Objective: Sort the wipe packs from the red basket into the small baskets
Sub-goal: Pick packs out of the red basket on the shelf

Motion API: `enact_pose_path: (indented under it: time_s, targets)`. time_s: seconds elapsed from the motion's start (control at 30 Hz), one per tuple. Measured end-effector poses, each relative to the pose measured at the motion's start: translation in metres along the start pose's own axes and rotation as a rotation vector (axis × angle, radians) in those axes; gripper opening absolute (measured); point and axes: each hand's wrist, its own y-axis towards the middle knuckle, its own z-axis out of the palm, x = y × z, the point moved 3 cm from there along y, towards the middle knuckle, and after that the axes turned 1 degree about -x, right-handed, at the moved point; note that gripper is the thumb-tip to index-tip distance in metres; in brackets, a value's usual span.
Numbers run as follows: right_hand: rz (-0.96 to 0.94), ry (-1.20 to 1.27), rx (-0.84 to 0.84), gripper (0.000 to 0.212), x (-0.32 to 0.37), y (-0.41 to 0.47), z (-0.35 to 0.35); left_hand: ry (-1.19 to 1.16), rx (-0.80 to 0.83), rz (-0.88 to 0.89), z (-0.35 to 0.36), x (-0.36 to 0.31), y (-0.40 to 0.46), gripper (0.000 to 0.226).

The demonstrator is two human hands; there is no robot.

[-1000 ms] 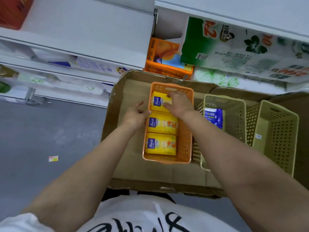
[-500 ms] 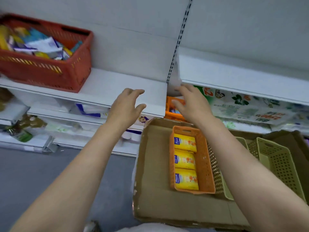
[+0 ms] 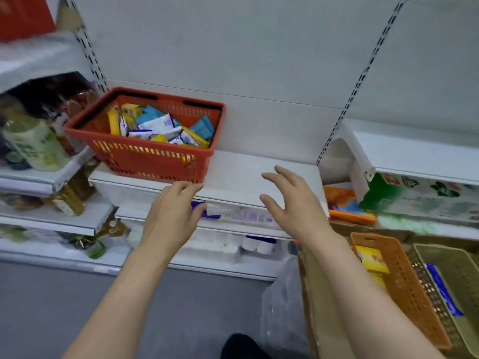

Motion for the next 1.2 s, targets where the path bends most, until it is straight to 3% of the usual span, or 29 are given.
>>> enact_pose_path:
  time_s: [0.2,0.5,0.8,1.0,1.1,1.2]
  targets:
    - [-0.043,-0.009,0.083,0.047,0.028,0.081,0.053,-0.029,-0.035,-0.027,-0.004,0.071,0.052,0.041]
    - [-0.108,0.031,0.110,0.049,0.050,0.270,0.110,-0.011,-0.079,-0.139,-0.026,0.167,0.205,0.038]
    - [-0.107,0.018,0.430,0.047,0.075,0.391,0.213,-0.064,0.015,-0.259,-0.005,0.243,0.285,0.045]
    - [-0.111,-0.066,0.631,0.061,0.088,0.423,0.281,-0.069,0.169,-0.214,0.020,0.275,0.328,0.051]
    - [-0.123,-0.154,0.643,0.044,0.084,0.425,0.300,-0.117,0.279,-0.201,0.028,0.285,0.347,0.051]
    - [-0.103,-0.120,0.542,0.019,0.075,0.428,0.297,-0.140,0.355,-0.207,0.031,0.297,0.362,0.049]
